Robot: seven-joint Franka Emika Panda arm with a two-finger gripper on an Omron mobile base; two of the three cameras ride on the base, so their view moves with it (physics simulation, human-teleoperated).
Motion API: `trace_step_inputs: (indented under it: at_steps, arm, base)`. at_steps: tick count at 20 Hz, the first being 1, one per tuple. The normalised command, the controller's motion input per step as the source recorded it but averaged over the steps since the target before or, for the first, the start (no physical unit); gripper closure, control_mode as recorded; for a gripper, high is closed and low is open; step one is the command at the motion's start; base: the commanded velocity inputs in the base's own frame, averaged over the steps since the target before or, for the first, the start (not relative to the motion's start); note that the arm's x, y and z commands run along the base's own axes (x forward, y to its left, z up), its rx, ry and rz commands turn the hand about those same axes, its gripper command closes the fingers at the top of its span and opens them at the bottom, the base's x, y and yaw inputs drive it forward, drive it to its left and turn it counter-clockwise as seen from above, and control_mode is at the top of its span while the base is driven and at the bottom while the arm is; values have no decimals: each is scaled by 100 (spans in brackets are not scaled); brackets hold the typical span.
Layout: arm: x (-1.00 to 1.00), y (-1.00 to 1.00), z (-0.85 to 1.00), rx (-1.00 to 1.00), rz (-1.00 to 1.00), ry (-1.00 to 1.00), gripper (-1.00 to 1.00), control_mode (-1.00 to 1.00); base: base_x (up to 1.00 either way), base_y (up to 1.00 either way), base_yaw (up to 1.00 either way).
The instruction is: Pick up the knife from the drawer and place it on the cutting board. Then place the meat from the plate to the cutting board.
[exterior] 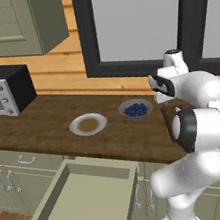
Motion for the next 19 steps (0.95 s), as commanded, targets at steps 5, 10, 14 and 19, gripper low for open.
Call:
trace_step_inputs:
  at_steps: [5, 10, 14, 19]
  arm:
    - [-52, 100, 37, -39, 12, -4, -100, -100]
    - [-36, 100, 40, -28, 9, -9, -100, -100]
    - [-7, 100, 30, -14, 1, -2, -100, -100]
    - [-28, 43, -9, 11, 1, 3, -100, -100]
  base:
    - [0, 0, 0]
    - [0, 0, 0]
    - [0, 0, 0]
    - [0, 0, 0]
